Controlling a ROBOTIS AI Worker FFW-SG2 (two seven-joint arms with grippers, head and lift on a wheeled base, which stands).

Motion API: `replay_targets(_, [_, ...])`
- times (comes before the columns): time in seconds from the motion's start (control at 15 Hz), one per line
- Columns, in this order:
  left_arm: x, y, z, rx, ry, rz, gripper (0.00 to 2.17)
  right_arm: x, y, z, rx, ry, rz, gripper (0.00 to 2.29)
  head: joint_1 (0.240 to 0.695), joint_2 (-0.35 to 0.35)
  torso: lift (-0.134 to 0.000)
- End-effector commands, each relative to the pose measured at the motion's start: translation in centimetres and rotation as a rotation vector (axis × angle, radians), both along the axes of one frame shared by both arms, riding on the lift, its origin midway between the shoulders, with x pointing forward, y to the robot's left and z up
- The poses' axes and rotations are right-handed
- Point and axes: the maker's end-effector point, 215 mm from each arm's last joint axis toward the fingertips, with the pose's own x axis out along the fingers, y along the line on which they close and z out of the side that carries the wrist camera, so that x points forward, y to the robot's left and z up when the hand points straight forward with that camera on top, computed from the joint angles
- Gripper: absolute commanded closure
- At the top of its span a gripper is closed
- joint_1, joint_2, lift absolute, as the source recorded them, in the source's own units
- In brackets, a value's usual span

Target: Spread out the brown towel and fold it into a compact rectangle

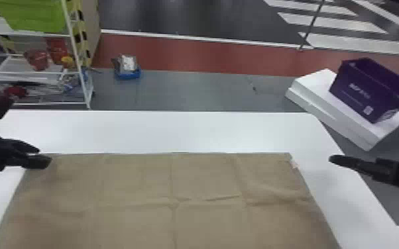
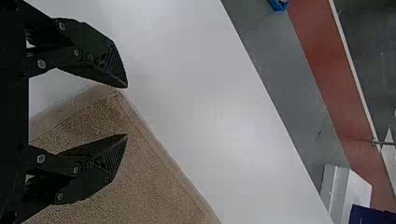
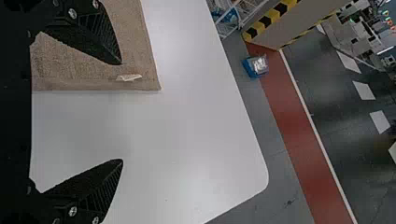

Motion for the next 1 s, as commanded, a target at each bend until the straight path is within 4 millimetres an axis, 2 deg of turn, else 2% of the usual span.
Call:
replay_targets(0.0, [-0.1,0.2,-0.4,0.0,0.013,0.001,0.6,0.0,-0.1,0.0,-0.001,0.0,-0.001,0.15,0.695,-0.19,-0.124])
replay_targets(0.07, [-0.2,0.4,-0.5,0.002,0.016,0.003,0.61,0.0,-0.1,0.1,-0.002,-0.001,0.0,0.15,0.695,-0.19,-0.124])
replay_targets(0.13, [-0.2,0.4,-0.7,-0.001,0.022,0.003,0.79,0.1,-0.2,0.2,-0.002,-0.004,-0.001,0.15,0.695,-0.19,-0.124])
replay_targets(0.2, [-0.1,0.5,-0.6,0.002,0.018,0.007,1.09,0.1,-0.2,0.3,-0.002,-0.006,-0.003,0.15,0.695,-0.189,-0.124])
replay_targets(0.4, [-0.1,0.5,-0.6,0.001,0.012,0.013,1.11,0.6,0.0,0.7,-0.003,-0.014,0.003,0.15,0.695,-0.186,-0.124])
replay_targets(0.47, [-0.1,0.4,-0.5,0.001,0.012,0.011,1.21,0.8,0.2,0.8,-0.001,-0.016,0.005,0.15,0.695,-0.185,-0.124])
replay_targets(0.53, [-0.2,0.3,-0.6,0.001,0.014,0.009,1.41,0.9,0.3,0.7,0.0,-0.015,0.007,0.15,0.695,-0.184,-0.124])
replay_targets(0.87, [-0.7,0.4,-1.1,0.001,0.017,0.011,1.41,2.6,2.0,0.0,0.013,-0.007,0.027,0.15,0.695,-0.177,-0.124])
replay_targets(0.93, [-0.7,0.2,-1.1,0.003,0.011,0.002,1.41,4.2,3.0,-0.1,0.01,-0.016,0.039,0.15,0.695,-0.173,-0.124])
